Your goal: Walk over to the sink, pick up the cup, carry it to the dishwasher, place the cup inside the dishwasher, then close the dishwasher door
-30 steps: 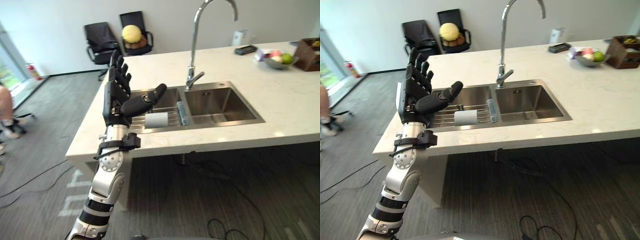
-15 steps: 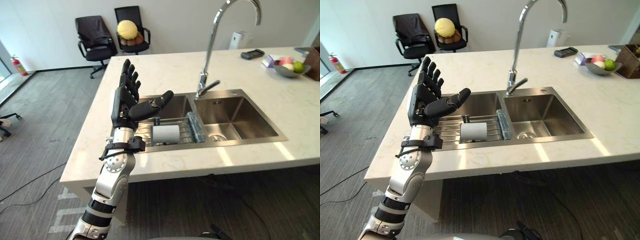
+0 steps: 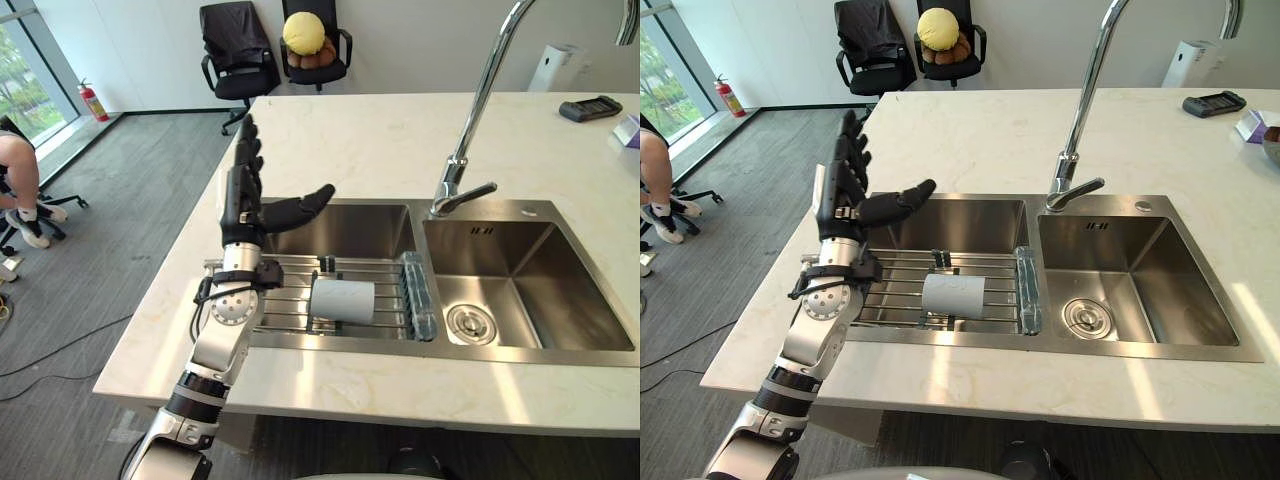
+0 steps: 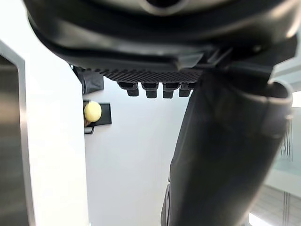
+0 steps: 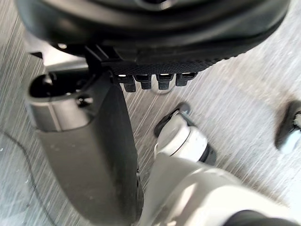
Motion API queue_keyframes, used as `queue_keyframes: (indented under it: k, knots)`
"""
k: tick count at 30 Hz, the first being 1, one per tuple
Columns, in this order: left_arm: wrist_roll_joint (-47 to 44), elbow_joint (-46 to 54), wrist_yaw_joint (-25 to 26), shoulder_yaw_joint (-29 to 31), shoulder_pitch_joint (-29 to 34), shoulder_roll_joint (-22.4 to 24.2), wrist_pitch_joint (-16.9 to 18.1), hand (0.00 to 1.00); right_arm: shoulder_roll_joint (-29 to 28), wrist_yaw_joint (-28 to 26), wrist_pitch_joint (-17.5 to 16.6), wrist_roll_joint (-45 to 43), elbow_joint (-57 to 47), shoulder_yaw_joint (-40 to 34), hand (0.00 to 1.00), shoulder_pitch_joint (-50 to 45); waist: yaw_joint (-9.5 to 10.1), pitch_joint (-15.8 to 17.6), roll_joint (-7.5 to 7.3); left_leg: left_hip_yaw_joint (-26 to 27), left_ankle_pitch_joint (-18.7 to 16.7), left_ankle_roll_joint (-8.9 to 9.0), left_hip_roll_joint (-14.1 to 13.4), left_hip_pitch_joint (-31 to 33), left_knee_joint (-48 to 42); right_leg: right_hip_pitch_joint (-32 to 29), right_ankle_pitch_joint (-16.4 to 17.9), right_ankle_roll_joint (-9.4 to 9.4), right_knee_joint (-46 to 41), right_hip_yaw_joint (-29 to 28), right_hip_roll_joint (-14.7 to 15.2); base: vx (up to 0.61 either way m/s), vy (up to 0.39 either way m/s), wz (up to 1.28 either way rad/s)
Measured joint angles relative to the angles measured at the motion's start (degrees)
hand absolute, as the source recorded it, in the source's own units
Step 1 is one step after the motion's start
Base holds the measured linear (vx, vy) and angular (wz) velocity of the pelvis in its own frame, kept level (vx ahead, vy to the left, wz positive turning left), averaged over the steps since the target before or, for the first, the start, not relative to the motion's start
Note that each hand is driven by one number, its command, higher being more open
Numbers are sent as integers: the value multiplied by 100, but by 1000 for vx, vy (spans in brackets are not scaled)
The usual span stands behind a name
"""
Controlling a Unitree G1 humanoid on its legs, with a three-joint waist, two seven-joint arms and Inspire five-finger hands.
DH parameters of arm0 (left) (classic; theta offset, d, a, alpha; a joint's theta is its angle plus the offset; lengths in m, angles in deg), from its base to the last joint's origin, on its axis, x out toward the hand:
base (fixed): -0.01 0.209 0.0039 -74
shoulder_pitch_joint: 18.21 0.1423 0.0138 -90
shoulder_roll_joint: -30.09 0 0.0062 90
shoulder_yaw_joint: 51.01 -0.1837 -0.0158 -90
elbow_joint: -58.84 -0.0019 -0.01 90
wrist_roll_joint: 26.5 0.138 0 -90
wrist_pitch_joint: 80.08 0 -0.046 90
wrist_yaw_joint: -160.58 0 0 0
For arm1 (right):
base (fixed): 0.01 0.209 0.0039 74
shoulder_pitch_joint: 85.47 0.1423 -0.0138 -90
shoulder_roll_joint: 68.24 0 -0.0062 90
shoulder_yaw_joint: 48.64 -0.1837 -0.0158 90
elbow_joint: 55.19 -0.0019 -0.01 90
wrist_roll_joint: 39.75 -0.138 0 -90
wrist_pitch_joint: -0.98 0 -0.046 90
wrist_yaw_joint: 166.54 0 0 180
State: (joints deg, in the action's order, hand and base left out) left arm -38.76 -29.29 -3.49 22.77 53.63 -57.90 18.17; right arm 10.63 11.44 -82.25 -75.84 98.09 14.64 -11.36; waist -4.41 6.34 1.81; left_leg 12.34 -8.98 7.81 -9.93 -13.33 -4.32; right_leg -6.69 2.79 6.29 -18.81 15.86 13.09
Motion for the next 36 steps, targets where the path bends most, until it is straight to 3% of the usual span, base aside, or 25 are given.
queue_keyframes:
  k: [3, 6, 8, 14, 17, 26, 36]
  knots:
    - [337, 509, -361, -409, 414, 32, 15, 100, -182, 22, -25, -114, 1, -4, 100, -81, -4, 1, -8, 8, -95, 11, 24, 89, 27, 57, -201, 63, 305, 52, -6, 2, 82, 7]
    - [445, 720, -1074, -572, 650, -29, 43, 100, -179, 75, -20, -208, -78, 52, 100, -136, 3, -7, -10, 12, -125, -40, 103, 91, 7, 208, -379, 127, 605, 61, 23, 8, 80, 1]
    - [449, 781, -1717, -581, 675, -184, 82, 100, -173, 75, -20, -256, -83, 81, 100, -182, 9, -16, 1, -15, -124, -42, 115, 149, -13, 263, -461, 151, 762, 123, 28, -6, 40, 9]
    - [609, 997, -2743, -788, 787, -665, 87, 100, 7, 2, -22, -274, -30, 250, 100, -215, 0, -88, 94, -70, -110, -57, 115, 201, -15, 401, -598, 165, 1044, 234, 10, 6, 9, 7]
    - [609, 973, -2853, -777, 790, -1015, 90, 100, 79, -29, -27, -309, 11, 380, 100, -213, -111, -107, 141, -77, -53, -72, 120, 205, -9, 574, -730, 156, 1306, 343, -7, -12, 3, 12]
    - [670, 973, -3474, -806, 479, -1559, 241, 100, 182, -150, -83, -552, 166, 497, 100, -238, -133, -185, 242, -67, 164, -72, 130, 277, 183, 658, -950, 67, 1685, 466, -47, -64, -12, 6]
    - [779, 813, -3444, -1229, -132, -1906, 186, 100, 207, -255, -142, -666, 254, 494, 100, -240, -285, -338, 297, 226, 184, -63, 137, 251, 263, 717, -1324, 37, 2194, 230, -171, -39, 3, -13]
